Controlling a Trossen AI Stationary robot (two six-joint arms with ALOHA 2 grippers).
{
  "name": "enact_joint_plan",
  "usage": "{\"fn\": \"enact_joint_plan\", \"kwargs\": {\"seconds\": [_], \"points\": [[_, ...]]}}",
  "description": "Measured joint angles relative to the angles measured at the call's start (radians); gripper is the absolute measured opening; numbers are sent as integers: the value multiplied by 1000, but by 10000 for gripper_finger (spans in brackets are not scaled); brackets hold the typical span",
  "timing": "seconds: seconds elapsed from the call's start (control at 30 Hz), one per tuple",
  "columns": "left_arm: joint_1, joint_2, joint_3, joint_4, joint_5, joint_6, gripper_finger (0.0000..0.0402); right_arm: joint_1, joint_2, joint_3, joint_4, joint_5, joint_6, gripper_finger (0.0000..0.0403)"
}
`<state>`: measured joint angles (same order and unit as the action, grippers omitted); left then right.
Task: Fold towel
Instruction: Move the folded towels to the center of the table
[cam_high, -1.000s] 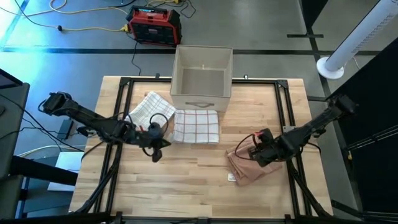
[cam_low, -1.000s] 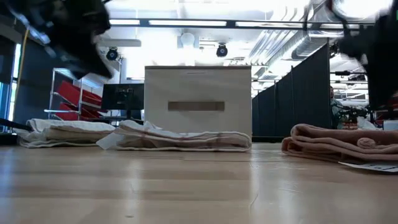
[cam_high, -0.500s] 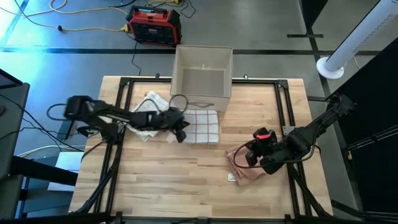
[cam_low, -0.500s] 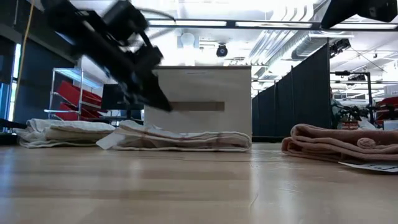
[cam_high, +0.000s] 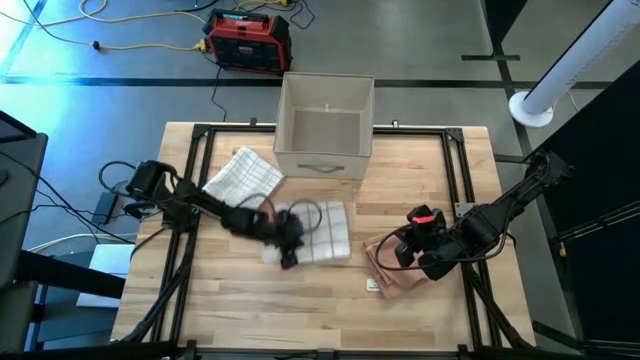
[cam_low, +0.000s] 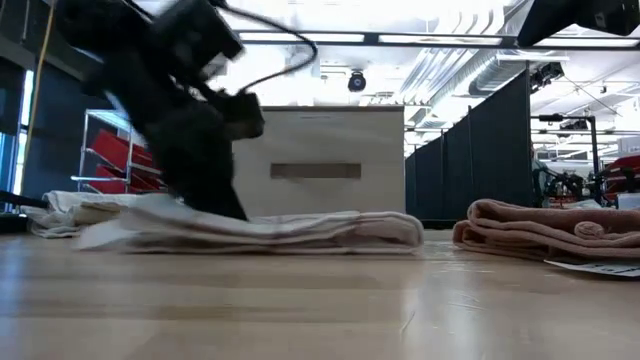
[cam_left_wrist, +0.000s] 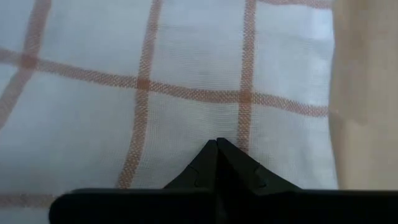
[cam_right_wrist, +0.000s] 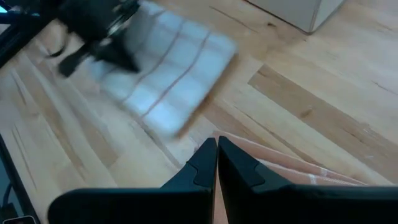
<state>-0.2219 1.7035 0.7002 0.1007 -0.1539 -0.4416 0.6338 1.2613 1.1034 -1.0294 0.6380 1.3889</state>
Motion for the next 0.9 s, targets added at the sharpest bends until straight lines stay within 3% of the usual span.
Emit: {"fn": "enact_joint_plan", "kwargs": {"seconds": [0.17,0.27,0.47,0.57,0.77,0.9], "points": [[-184,3,-2,55,-16,-65,0,0,3,0,-10,-57,1,0],[-230,3,20,63,-31,-64,0,2,3,-16,8,-139,19,0],[-212,-2,95,7,-88,-10,0,1,13,-125,197,-273,24,0],[-180,-2,107,-44,-141,-22,0,-12,51,-208,312,-282,26,0],[-159,-26,108,-130,-118,-50,0,-54,185,-354,593,-322,17,0],[-180,-64,108,-243,-118,-85,0,-75,274,-381,712,-316,-8,0]]}}
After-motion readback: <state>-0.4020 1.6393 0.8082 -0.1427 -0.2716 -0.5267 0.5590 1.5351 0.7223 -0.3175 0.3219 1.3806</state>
